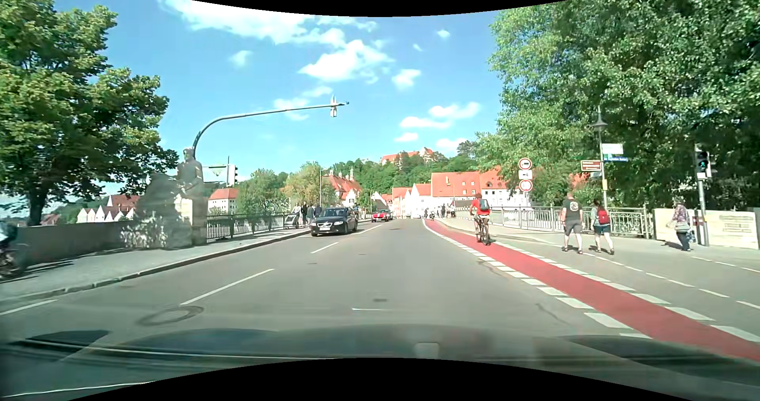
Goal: Follow the waypoints while adhering to traffic rules and regulations
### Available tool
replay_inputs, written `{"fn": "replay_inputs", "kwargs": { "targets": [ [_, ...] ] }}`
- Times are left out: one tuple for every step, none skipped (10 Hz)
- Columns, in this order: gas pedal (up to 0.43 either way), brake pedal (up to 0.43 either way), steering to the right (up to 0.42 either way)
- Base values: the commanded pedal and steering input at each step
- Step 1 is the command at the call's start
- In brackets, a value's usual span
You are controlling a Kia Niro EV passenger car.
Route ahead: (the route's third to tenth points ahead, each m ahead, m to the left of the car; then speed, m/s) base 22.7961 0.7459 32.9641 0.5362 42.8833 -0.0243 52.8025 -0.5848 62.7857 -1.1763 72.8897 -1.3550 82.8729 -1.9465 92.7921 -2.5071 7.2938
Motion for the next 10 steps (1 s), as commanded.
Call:
{"fn": "replay_inputs", "kwargs": {
  "targets": [
    [0.177, 0.006, -0.015],
    [0.15, 0.006, -0.016],
    [0.11, 0.006, -0.014],
    [0.067, 0.006, -0.014],
    [0.079, 0.006, -0.012],
    [0.087, 0.006, -0.009],
    [0.087, 0.006, -0.008],
    [0.098, 0.006, -0.008],
    [0.13, 0.006, -0.006],
    [0.13, 0.006, -0.005]
  ]
}}
